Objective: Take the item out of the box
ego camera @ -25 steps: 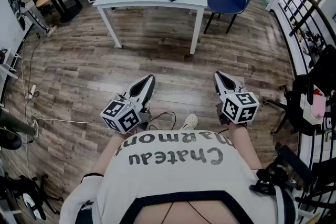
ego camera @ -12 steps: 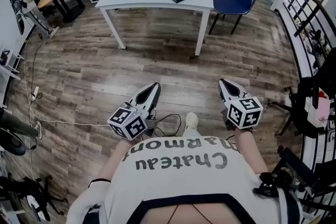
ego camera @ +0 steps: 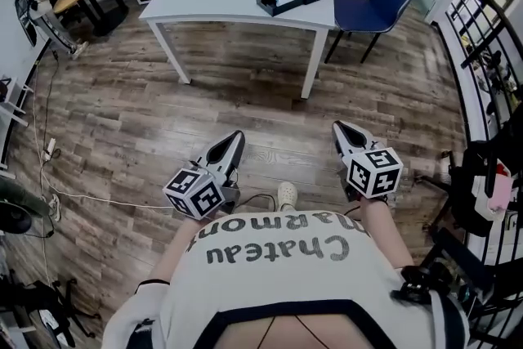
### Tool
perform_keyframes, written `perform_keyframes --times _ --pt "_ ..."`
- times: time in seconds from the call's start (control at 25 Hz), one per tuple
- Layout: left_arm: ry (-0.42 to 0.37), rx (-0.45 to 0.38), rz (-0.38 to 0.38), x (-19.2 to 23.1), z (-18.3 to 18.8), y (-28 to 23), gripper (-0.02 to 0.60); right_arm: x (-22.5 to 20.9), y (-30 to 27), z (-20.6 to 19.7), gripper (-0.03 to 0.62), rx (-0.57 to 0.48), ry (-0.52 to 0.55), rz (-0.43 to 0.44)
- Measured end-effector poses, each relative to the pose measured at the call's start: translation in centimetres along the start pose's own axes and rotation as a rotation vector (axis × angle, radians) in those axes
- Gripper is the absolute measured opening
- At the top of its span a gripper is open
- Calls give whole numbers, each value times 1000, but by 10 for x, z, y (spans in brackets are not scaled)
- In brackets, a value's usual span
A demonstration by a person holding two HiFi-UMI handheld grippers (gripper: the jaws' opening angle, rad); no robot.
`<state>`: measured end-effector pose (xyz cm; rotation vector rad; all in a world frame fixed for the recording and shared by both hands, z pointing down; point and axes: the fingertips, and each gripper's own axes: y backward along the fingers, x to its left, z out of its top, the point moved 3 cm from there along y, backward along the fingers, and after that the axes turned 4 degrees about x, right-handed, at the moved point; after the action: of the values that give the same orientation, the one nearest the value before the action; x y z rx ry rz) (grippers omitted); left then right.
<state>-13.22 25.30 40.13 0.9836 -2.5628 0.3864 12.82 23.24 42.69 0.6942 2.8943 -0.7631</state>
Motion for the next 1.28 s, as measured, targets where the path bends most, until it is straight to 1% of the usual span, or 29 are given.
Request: perform_keyframes --times 0.12,0.28,0.44,0.56,0.68,0.84,1.04,1.12,1.28 --pt "-20 -7 7 15 19 -38 12 -26 -24 24 0 -4 11 7" --pt "-35 -44 8 29 47 -83 12 -58 -56 54 0 -17 21 19" --pt "-43 -57 9 36 62 -117 12 -84 -83 81 0 -33 35 34" --pt "-59 -63 16 43 68 -133 12 -99 -102 97 0 -49 40 45" --pt "-55 -67 34 52 69 -142 12 -107 -116 101 0 -46 44 57" --pt "-50 -71 60 62 75 -150 12 -115 -131 104 0 -41 22 73" --pt "-32 -60 108 77 76 -149 12 -117 -143 102 0 -31 7 87" --pt "-30 -49 111 79 77 -151 12 -119 -147 99 0 -16 -2 88" --pt "-64 -12 98 84 81 -155 12 -120 -160 101 0 -5 -37 87"
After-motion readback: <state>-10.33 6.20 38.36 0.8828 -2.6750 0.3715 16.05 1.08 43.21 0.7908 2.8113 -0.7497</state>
